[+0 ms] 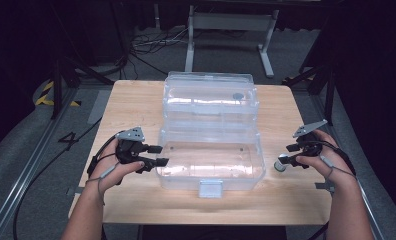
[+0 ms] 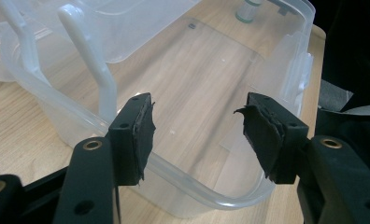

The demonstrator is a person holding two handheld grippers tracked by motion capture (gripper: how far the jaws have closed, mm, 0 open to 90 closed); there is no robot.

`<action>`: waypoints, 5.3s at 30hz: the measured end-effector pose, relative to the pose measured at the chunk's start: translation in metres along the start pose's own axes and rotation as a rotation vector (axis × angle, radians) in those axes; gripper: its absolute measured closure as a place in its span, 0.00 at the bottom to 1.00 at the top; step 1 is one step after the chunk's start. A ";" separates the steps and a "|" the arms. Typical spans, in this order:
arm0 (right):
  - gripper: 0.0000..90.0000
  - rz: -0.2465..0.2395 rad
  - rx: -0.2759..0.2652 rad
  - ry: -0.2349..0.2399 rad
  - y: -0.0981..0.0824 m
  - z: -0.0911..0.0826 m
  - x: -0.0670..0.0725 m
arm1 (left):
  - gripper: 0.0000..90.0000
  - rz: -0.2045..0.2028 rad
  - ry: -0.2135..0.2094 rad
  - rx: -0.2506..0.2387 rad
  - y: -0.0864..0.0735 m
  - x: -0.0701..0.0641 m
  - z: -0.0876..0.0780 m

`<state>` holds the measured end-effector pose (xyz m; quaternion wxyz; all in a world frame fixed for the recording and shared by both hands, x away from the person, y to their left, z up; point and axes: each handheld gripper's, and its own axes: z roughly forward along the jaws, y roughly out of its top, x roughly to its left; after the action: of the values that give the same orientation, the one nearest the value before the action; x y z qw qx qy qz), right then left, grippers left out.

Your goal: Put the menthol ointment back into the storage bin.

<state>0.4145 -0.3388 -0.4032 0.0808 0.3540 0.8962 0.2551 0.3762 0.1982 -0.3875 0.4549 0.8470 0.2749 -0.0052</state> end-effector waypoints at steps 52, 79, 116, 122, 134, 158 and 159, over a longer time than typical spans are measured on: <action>0.56 -0.091 0.120 0.040 0.016 -0.001 0.004 | 0.43 -0.015 0.085 -0.010 -0.002 0.007 -0.014; 0.56 -0.261 0.120 0.084 0.061 -0.038 0.029 | 0.43 -0.047 0.136 -0.005 -0.011 0.017 -0.022; 0.56 -0.438 0.106 0.198 0.100 -0.048 0.073 | 0.42 -0.034 0.072 -0.029 -0.008 0.012 -0.024; 0.56 -0.465 0.110 0.220 0.104 -0.041 0.076 | 0.42 -0.029 0.075 -0.020 -0.007 0.011 -0.023; 0.56 -0.488 0.157 0.243 0.106 -0.026 0.084 | 0.42 -0.028 0.080 -0.014 -0.008 0.013 -0.023; 0.56 -0.560 0.252 0.270 0.103 0.011 0.097 | 0.42 -0.031 0.077 -0.008 -0.009 0.013 -0.022; 0.56 -0.549 0.260 0.268 0.103 0.013 0.098 | 0.42 -0.031 0.077 -0.008 -0.009 0.013 -0.022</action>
<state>0.4072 -0.2038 -0.3579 -0.0181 0.0697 0.9858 0.1515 0.3776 0.2252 -0.3850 0.4472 0.8404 0.3053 0.0214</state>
